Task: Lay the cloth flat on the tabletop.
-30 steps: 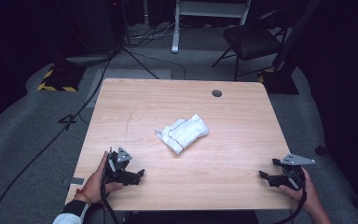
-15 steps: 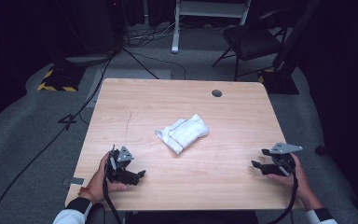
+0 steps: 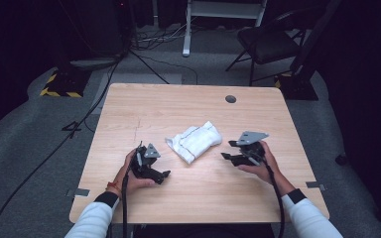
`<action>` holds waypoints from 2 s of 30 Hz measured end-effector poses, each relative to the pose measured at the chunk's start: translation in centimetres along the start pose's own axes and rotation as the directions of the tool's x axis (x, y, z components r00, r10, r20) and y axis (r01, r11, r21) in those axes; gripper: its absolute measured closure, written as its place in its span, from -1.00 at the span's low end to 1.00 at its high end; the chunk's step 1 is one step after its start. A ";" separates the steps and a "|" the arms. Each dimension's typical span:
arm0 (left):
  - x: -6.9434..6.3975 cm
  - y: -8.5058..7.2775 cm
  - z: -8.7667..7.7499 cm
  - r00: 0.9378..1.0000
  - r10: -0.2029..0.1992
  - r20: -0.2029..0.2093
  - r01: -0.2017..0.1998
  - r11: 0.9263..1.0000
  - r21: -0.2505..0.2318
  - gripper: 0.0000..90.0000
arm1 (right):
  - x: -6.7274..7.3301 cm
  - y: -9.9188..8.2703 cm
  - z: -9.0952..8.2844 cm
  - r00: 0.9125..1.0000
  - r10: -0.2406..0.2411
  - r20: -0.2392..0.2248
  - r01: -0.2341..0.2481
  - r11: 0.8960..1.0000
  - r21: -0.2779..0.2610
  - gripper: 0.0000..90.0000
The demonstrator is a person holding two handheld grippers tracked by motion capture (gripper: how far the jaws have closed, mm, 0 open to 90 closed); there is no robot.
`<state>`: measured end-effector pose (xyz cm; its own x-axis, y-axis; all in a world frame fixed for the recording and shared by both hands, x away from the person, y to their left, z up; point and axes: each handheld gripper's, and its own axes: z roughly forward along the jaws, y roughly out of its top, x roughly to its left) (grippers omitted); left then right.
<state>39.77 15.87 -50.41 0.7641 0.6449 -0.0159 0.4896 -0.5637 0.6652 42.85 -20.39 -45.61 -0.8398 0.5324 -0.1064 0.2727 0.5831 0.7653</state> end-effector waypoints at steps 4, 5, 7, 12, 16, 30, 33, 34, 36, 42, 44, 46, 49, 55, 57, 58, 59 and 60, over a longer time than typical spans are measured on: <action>0.2 0.9 0.8 1.000 0.018 0.015 -0.018 1.000 -0.002 -0.93 | 1.9 2.0 3.0 0.998 -0.045 -0.044 0.045 0.999 -0.005 -0.15; 0.2 1.1 0.9 1.000 0.018 0.016 -0.018 1.000 -0.001 -0.93 | 2.2 2.3 3.7 0.997 -0.049 -0.057 0.048 0.999 -0.011 -0.21; 0.2 1.3 1.1 0.999 0.026 0.020 -0.026 1.000 0.000 -0.93 | 2.7 3.0 5.1 0.997 -0.051 -0.061 0.050 0.999 -0.008 -0.23; 0.2 1.5 1.3 0.999 0.028 0.022 -0.028 1.000 -0.001 -0.93 | 3.5 3.7 8.0 0.997 -0.049 -0.061 0.050 0.999 0.014 -0.26; 0.2 1.5 1.3 0.999 0.028 0.022 -0.028 1.000 -0.001 -0.93 | 3.7 3.5 8.9 0.997 -0.062 -0.047 0.064 0.997 0.051 -0.09; 0.1 1.5 1.3 1.000 0.021 0.018 -0.021 1.000 -0.001 -0.93 | 2.8 2.0 5.6 0.994 -0.082 -0.070 0.087 0.993 0.076 0.65; -0.1 1.5 1.3 1.000 0.012 0.018 -0.012 1.000 -0.006 -0.89 | 2.5 1.2 4.4 0.993 -0.082 -0.083 0.089 0.993 0.081 0.64; -0.2 1.5 1.3 1.000 0.014 0.019 -0.014 1.000 -0.007 -0.86 | 2.4 0.9 4.0 0.993 -0.076 -0.088 0.083 0.993 0.086 0.62; -0.5 1.7 1.4 0.999 0.019 0.028 -0.019 1.000 -0.009 -0.82 | 2.3 0.4 3.5 0.993 -0.072 -0.089 0.081 0.992 0.096 0.58; -1.2 2.8 1.9 0.997 0.047 0.063 -0.047 0.999 -0.013 -0.61 | 2.0 0.0 2.0 0.997 -0.049 -0.066 0.054 0.995 0.080 0.15; -1.4 3.1 2.1 0.995 0.063 0.075 -0.062 0.998 -0.022 -0.44 | 2.2 0.3 1.8 0.998 -0.054 -0.038 0.056 0.997 0.058 0.06; -1.5 3.3 2.1 0.994 0.061 0.095 -0.059 0.998 -0.025 -0.28 | 2.5 0.8 1.6 0.998 -0.057 -0.036 0.058 0.998 0.024 0.03; -1.6 3.6 2.1 0.991 0.076 0.113 -0.073 0.997 -0.028 0.02 | 3.5 1.7 1.9 0.996 -0.087 -0.033 0.087 0.996 -0.006 0.01; -1.8 3.6 1.8 0.982 0.128 0.140 -0.125 0.992 -0.034 0.63 | 6.3 3.3 4.5 0.984 -0.151 -0.093 0.151 0.988 0.002 0.02; -1.8 3.6 1.7 0.981 0.140 0.135 -0.137 0.990 -0.035 0.68 | 6.5 3.4 5.0 0.982 -0.154 -0.108 0.156 0.988 0.004 0.03; -1.8 3.6 1.7 0.981 0.138 0.139 -0.134 0.990 -0.038 0.71 | 6.9 3.5 5.5 0.980 -0.161 -0.116 0.163 0.987 0.012 0.04; -1.8 3.6 1.7 0.981 0.140 0.133 -0.136 0.990 -0.039 0.76 | 7.1 3.6 6.0 0.978 -0.171 -0.119 0.175 0.984 0.022 0.04; -1.8 3.6 1.7 0.981 0.147 0.129 -0.144 0.989 -0.037 0.80 | 7.4 3.7 6.4 0.977 -0.178 -0.121 0.183 0.983 0.032 0.08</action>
<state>40.87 11.77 -49.30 0.8757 0.4826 -0.0142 0.3590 -0.6312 0.6875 40.61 -10.37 -47.61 -0.9255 0.3416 -0.1634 0.1289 0.6899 0.7123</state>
